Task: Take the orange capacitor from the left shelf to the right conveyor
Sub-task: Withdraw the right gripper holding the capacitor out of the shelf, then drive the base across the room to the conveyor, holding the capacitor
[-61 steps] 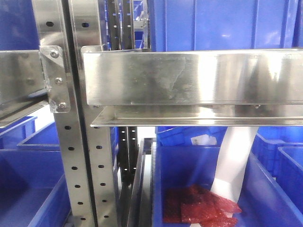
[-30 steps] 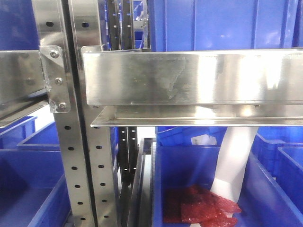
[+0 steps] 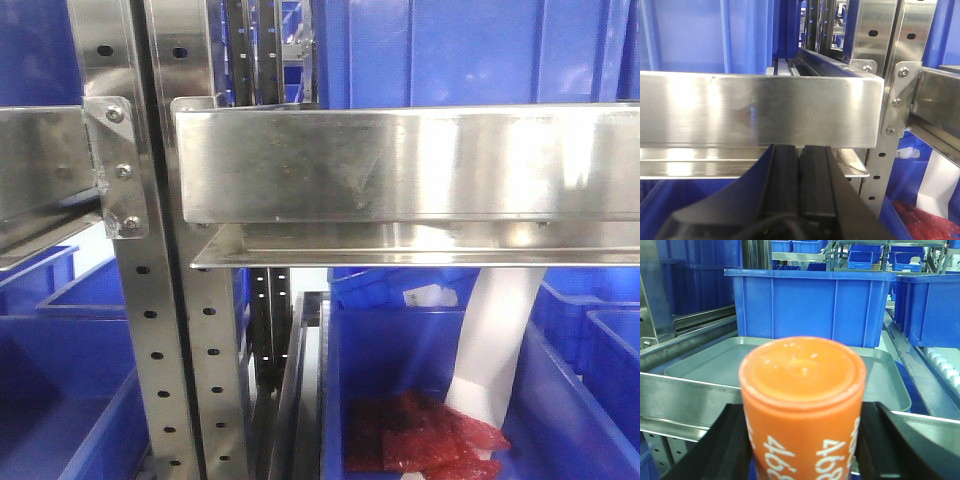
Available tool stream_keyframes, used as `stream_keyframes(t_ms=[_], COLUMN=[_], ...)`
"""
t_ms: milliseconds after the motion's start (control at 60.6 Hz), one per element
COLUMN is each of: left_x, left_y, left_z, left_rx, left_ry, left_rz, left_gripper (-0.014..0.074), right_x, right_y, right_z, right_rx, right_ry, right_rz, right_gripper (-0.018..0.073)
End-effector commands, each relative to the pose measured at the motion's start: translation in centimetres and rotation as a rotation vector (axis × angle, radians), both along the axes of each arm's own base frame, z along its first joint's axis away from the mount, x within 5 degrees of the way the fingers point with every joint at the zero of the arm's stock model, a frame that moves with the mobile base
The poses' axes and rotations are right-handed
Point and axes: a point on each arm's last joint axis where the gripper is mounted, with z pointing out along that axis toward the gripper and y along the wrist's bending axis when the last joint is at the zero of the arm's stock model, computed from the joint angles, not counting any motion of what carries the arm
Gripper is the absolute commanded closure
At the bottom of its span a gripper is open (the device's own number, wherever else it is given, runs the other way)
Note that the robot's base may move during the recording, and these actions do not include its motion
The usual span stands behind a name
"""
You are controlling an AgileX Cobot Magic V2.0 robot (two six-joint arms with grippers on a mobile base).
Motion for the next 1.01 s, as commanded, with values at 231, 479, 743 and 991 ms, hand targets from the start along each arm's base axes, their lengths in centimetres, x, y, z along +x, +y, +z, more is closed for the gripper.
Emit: stream_keyframes(t_ms=[231,479,743,991], left_x=[-0.13,-0.13,-0.13,-0.13], left_y=[0.08,0.08,0.06,0.06], left_z=[1.00,1.00,1.02,1.02], left_rx=[-0.020,-0.020,-0.020,-0.020], left_ry=[-0.099,-0.099,-0.101,-0.101], left_rz=[0.008,0.008,0.004,0.004], left_gripper=[0.0723,0.0723,0.0723,0.0723], right_x=[-0.10,-0.10,-0.10,-0.10], right_y=[-0.05,-0.05,-0.05,-0.05], right_z=[1.54,1.54,1.54,1.54], right_rx=[-0.002,-0.002,-0.002,-0.002], right_ry=[-0.100,-0.100,-0.100,-0.100], right_rz=[-0.002,-0.002,-0.002,-0.002], right_gripper=[0.0501,0.0501,0.0501,0.0501])
